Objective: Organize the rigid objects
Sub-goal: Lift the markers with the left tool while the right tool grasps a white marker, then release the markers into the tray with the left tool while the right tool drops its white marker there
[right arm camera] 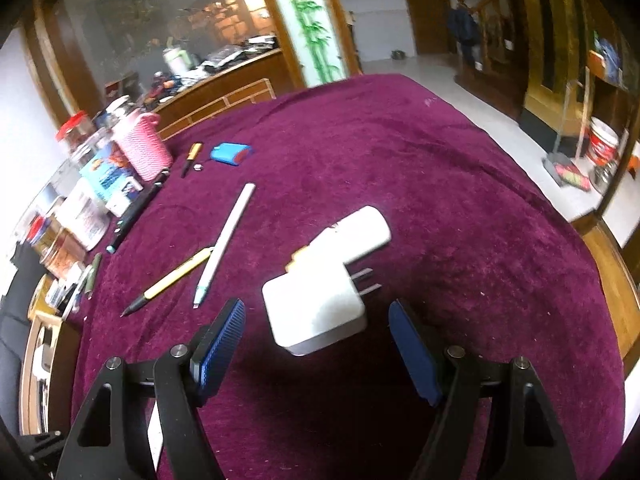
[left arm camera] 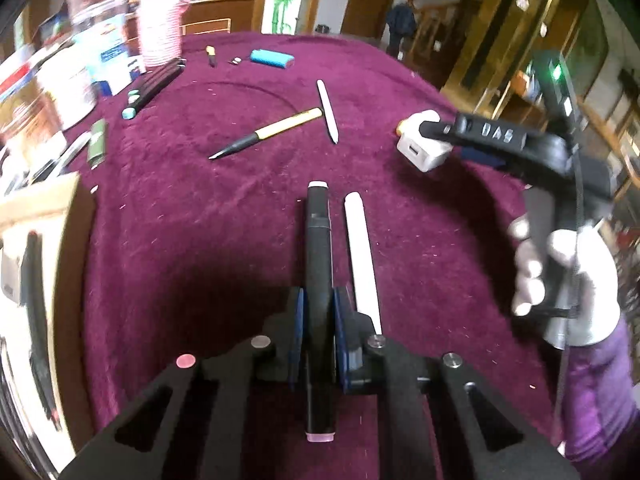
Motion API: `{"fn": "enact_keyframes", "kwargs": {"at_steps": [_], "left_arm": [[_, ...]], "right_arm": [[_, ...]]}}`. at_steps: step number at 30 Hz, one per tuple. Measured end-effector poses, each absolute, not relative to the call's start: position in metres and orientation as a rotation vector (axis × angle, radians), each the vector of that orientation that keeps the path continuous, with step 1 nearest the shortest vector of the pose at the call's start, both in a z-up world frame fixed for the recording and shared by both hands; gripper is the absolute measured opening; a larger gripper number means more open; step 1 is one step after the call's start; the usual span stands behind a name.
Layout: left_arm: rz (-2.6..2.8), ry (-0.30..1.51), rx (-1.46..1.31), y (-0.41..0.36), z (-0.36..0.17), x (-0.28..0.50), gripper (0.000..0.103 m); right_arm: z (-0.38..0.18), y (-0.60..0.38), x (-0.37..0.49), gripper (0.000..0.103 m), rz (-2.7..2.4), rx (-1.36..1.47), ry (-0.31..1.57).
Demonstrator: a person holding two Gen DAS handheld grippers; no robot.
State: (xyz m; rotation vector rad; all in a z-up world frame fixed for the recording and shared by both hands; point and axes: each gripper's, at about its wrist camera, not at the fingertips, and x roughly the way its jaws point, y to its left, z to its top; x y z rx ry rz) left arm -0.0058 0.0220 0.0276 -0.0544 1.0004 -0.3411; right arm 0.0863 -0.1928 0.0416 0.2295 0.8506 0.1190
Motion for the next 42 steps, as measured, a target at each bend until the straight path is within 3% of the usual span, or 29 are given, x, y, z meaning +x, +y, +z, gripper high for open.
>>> {"fn": "enact_keyframes", "kwargs": {"at_steps": [4, 11, 19, 21, 23, 34, 42], "left_arm": [[-0.347, 0.939, -0.139, 0.049, 0.050, -0.035, 0.014], [-0.331, 0.839, -0.215, 0.104, 0.079, -0.089, 0.014], [-0.266, 0.788, -0.327, 0.167, 0.078, -0.129, 0.014], [-0.233, 0.774, -0.355, 0.186, 0.077, -0.139, 0.014], [-0.199, 0.758, -0.374, 0.202, 0.077, -0.147, 0.014], [-0.090, 0.731, -0.443, 0.256, 0.071, -0.169, 0.014], [-0.019, 0.789, -0.436, 0.275, 0.056, -0.160, 0.014]], "right_arm": [[0.047, -0.171, 0.077, 0.078, 0.186, 0.179, 0.836], [0.047, -0.106, 0.037, 0.077, 0.316, 0.156, 0.975], [0.026, -0.049, 0.007, 0.043, 0.173, -0.086, 1.007], [0.027, -0.043, 0.004, 0.023, 0.175, -0.115, 0.993], [0.026, -0.037, -0.002, 0.013, 0.178, -0.151, 0.979], [0.056, -0.068, -0.027, 0.013, 0.363, 0.208, 0.965], [0.076, -0.021, -0.040, 0.014, 0.527, 0.256, 0.977]]}}
